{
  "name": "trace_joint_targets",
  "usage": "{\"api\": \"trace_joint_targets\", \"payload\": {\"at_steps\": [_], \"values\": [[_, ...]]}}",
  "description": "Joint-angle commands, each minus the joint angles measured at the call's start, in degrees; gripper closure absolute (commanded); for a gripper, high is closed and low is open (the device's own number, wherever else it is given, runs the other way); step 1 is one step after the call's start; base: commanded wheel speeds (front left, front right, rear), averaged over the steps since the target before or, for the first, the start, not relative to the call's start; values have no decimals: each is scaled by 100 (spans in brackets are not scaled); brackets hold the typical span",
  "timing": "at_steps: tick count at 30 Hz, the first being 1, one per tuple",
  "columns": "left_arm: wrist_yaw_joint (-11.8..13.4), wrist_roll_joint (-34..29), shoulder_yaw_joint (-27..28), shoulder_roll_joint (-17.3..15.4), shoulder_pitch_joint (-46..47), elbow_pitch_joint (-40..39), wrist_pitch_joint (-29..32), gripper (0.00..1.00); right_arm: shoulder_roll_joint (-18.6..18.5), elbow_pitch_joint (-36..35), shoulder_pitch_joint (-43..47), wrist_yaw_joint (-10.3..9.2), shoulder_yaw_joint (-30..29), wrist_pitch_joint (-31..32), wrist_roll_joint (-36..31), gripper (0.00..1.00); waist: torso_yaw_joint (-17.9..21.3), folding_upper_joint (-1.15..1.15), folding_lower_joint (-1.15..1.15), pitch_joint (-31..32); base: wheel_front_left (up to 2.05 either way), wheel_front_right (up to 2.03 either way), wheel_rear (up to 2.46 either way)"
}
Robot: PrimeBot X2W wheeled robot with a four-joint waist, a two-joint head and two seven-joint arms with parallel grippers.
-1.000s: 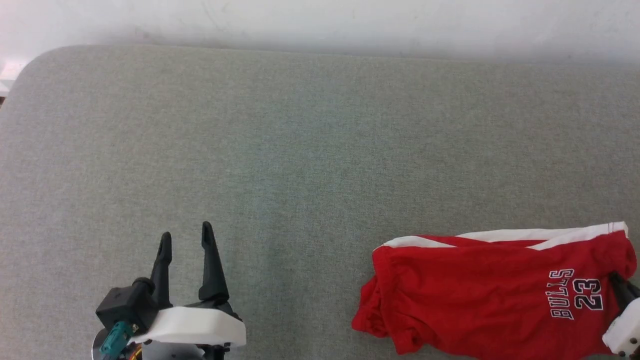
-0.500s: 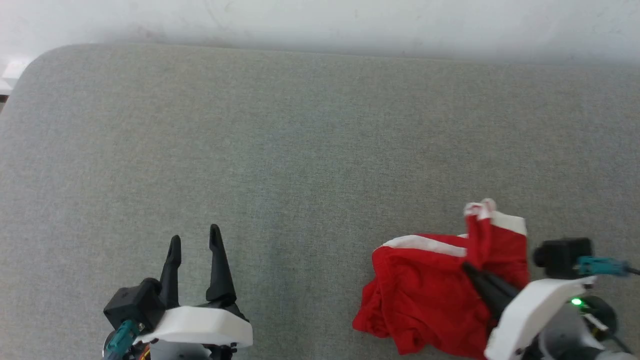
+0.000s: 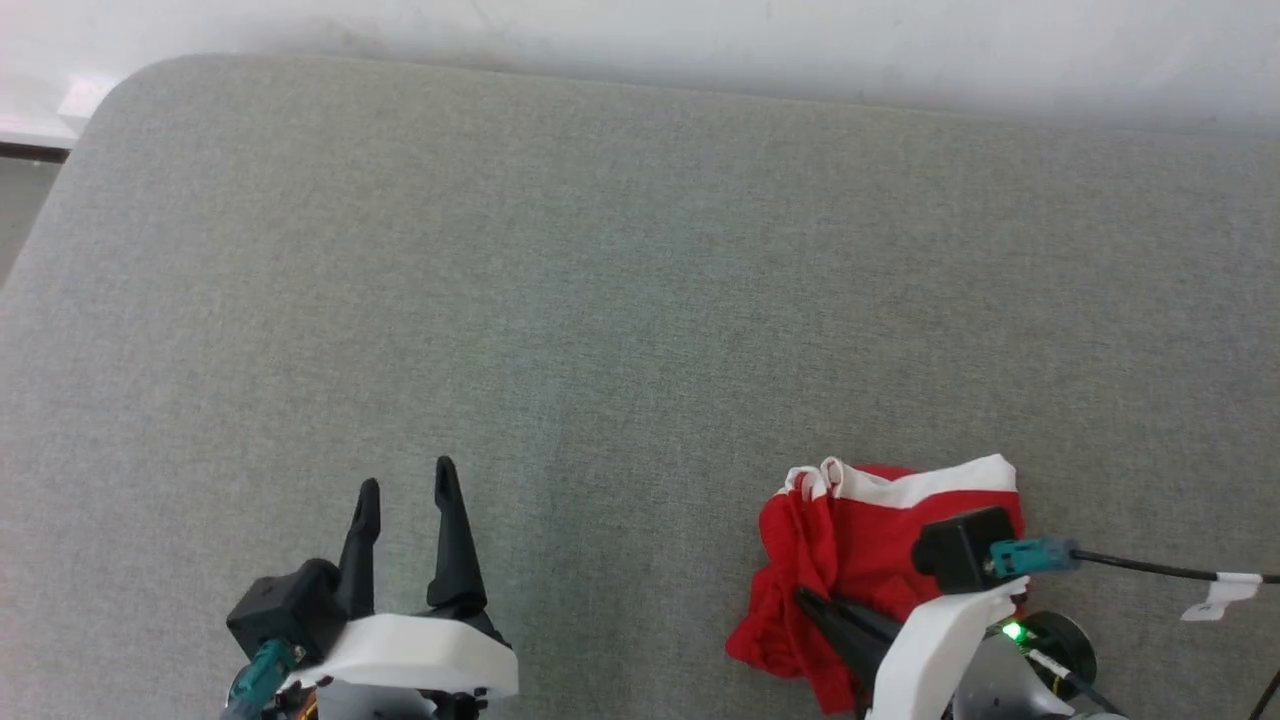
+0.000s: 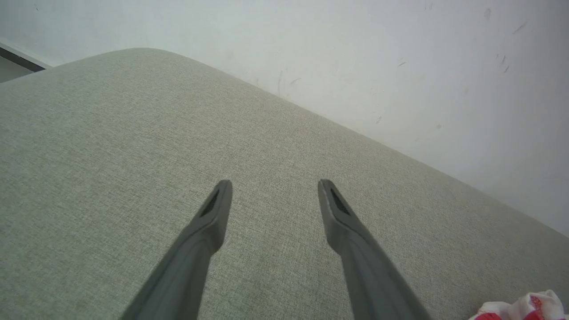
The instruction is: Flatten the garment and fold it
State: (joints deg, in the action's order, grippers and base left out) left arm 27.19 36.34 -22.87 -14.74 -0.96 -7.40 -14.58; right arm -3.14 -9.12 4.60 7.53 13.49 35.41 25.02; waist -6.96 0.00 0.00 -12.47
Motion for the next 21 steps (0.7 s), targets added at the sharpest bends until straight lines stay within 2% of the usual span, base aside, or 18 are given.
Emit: {"api": "trace_joint_targets", "payload": {"at_steps": [1, 5, 7, 8, 9, 10, 16, 21], "values": [[-45, 27, 5, 7, 92, 23, -20, 0, 22, 32, -88, -4, 17, -48, 2, 100, -17, 0, 0, -10, 0, 0, 0], [-90, 30, 13, 62, 104, 92, -25, 0, 24, 411, -207, -4, 45, -169, -130, 100, -18, 0, 0, -14, 0, 0, 0], [-125, 35, 6, 86, 123, 132, -27, 0, 24, 618, -282, -4, 53, -185, -223, 67, -1, 0, 0, -20, 0, 0, 0], [-145, 36, 0, 97, 137, 154, -27, 0, 24, 698, -323, -4, 69, -197, -249, 56, 10, 0, 0, -22, 0, 0, 0], [-163, 39, -6, 107, 150, 176, -28, 0, 25, 764, -367, -4, 104, -200, -273, 31, 22, 0, 0, -23, 0, 0, 0], [-175, 40, -5, 117, 163, 200, -29, 0, 25, 816, -413, -4, 170, -189, -271, 0, 40, 0, 0, -20, 0, 0, 0], [-227, 64, 31, 121, 130, 310, -32, 0, 25, 589, -534, -4, 383, -77, 123, 0, 219, 0, 0, 113, 0, 0, 0], [-227, 89, 57, 76, 27, 318, -30, 0, 25, -319, -357, -4, -81, 62, 364, 0, 367, 0, 0, 254, 0, 0, 0]]}}
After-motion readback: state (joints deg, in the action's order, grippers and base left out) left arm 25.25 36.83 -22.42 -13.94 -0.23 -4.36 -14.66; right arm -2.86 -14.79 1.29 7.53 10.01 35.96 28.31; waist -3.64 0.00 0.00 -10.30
